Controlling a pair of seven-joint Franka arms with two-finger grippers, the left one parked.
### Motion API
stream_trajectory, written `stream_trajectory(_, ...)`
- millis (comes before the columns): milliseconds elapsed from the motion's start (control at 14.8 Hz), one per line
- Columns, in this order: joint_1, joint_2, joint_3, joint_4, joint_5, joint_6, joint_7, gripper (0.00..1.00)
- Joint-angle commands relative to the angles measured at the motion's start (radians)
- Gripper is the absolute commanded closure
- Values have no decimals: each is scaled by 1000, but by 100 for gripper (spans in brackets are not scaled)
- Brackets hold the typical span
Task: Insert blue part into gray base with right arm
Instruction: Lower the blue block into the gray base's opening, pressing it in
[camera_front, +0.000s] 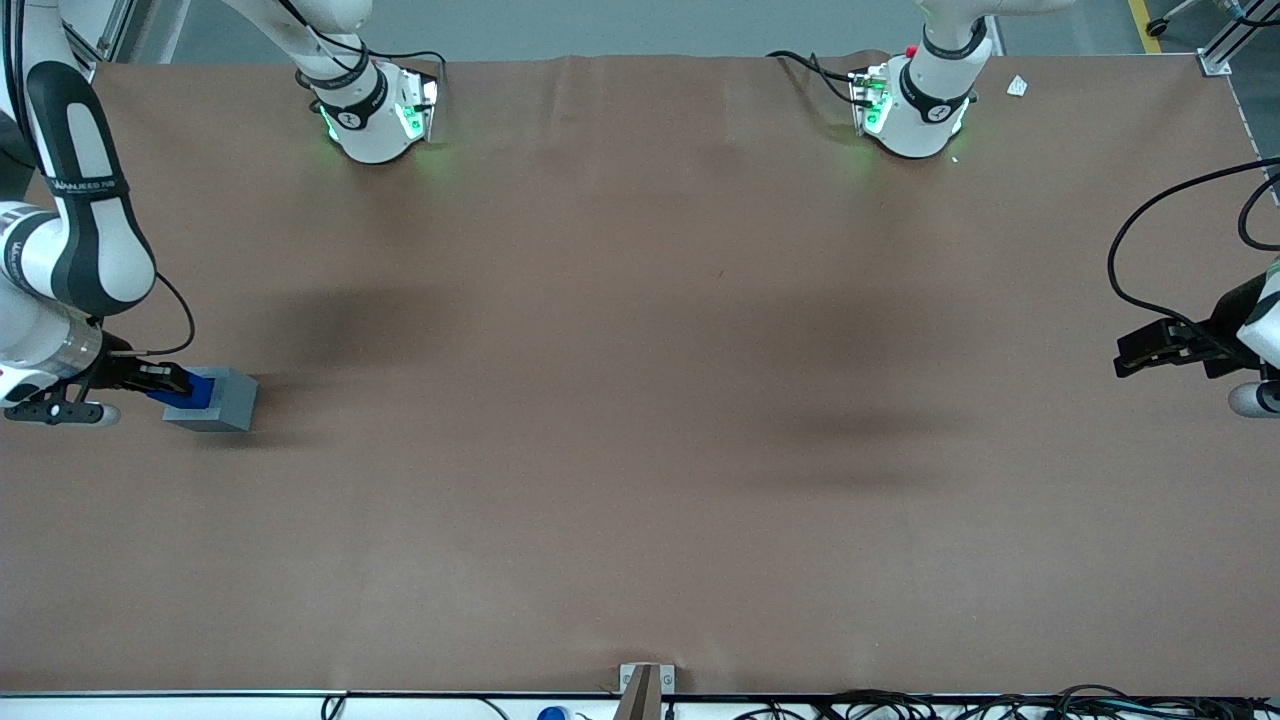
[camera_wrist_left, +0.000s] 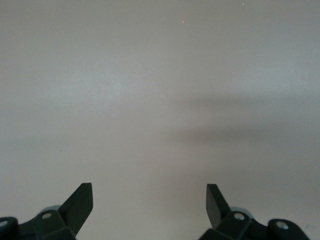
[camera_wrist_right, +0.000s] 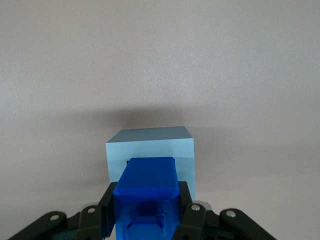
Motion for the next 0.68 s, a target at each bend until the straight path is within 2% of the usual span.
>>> stream_trajectory(0,-21,-7,18,-26,-6,11,-10,91)
stream_trajectory(609,-21,-8,18,-40,-6,8,-12,91)
